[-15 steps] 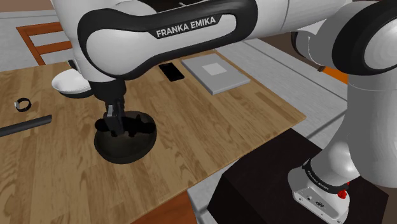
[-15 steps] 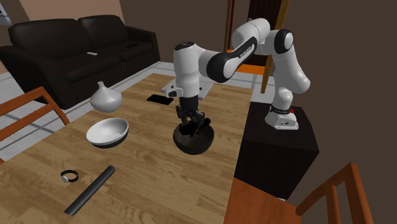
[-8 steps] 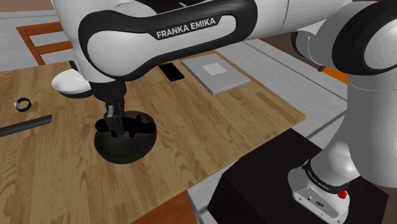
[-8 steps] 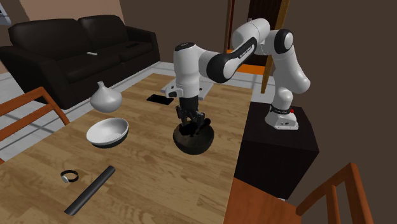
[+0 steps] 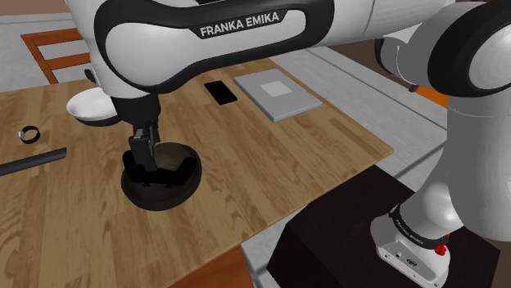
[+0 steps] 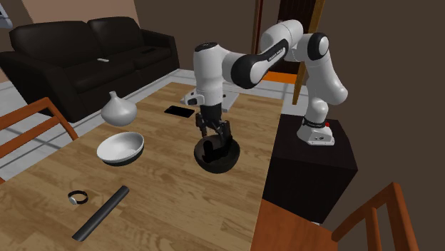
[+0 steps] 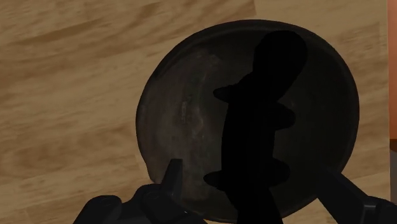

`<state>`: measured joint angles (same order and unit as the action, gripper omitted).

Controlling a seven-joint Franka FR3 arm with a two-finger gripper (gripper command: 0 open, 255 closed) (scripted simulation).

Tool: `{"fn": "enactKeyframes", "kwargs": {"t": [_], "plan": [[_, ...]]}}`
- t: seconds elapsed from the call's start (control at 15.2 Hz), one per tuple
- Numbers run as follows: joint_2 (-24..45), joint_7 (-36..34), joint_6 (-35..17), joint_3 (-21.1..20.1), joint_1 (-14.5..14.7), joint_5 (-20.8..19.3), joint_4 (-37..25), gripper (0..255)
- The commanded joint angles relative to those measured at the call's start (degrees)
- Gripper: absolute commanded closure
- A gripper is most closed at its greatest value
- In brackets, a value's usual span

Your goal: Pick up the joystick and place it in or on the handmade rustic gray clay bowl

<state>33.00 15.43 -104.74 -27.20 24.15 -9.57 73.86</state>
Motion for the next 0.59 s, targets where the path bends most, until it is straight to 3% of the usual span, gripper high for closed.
{"fn": "enactKeyframes", "kwargs": {"t": [0.0, 0.53], "plan": [[-0.6, 0.2, 3.4, -0.2, 0.1, 0.3, -2.8, 0], [-0.5, 0.2, 4.9, -0.2, 0.3, 0.3, -4.4, 0]]}}
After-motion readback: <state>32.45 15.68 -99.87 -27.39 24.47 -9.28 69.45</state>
